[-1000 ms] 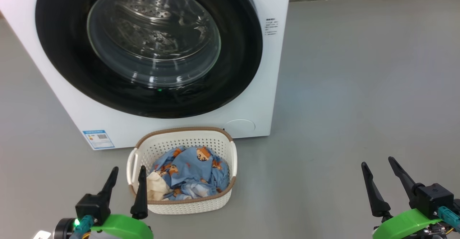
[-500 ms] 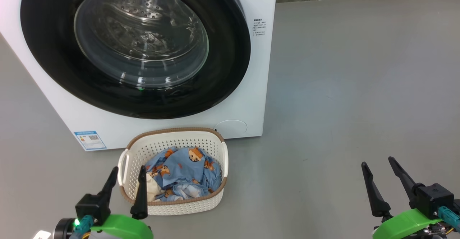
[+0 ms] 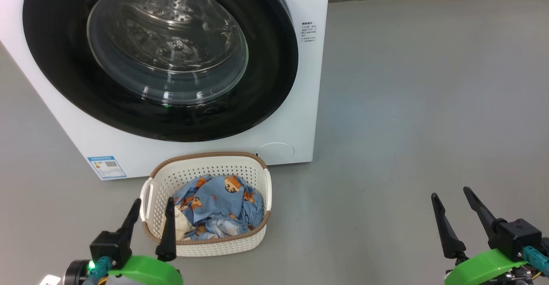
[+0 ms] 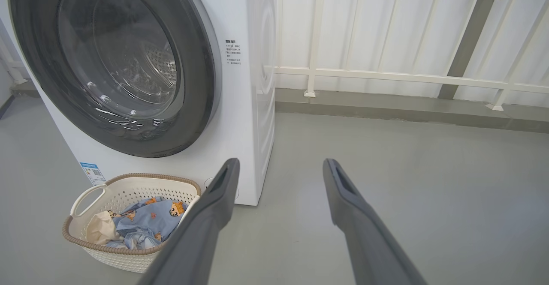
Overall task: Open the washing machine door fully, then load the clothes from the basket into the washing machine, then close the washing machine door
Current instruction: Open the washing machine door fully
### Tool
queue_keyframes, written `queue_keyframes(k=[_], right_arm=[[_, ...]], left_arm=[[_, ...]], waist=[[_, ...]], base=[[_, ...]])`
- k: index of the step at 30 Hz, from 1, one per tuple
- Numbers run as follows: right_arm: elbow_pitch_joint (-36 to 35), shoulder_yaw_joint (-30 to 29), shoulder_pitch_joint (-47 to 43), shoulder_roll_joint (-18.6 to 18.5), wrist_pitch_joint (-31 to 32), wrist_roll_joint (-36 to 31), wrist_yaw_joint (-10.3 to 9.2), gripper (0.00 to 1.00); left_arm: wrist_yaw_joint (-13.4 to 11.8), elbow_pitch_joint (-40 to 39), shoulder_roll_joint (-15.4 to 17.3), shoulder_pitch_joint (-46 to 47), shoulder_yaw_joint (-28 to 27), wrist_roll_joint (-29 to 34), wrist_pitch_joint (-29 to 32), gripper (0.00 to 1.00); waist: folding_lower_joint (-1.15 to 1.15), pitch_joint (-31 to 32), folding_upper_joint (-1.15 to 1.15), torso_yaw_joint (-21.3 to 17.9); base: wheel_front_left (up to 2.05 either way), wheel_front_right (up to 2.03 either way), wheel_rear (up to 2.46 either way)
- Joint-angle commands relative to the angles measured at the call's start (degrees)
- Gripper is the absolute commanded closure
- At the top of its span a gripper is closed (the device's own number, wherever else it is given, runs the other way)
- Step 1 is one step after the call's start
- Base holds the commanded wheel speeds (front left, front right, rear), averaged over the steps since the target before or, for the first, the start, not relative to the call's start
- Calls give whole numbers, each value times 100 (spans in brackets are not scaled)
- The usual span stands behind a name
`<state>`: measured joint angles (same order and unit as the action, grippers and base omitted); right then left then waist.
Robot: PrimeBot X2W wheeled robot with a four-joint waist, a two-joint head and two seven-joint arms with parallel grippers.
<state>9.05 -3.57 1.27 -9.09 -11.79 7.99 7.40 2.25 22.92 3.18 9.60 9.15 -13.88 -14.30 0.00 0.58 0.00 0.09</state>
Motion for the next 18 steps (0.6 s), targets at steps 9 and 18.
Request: queue_keyframes(k=[9,18], right_arm=[[-111,113,138,-102,17,204,9,100],[-69,109,188,-179,88,299,9,100]], left_arm=[[-34,-192,99,137,-169,22,-70,0],[-54,-247,85,146,-156,29,-70,0]], waist=[[0,-23,0,0],[0,-117,0,-7]], base=[[0,0,0],[0,0,0]])
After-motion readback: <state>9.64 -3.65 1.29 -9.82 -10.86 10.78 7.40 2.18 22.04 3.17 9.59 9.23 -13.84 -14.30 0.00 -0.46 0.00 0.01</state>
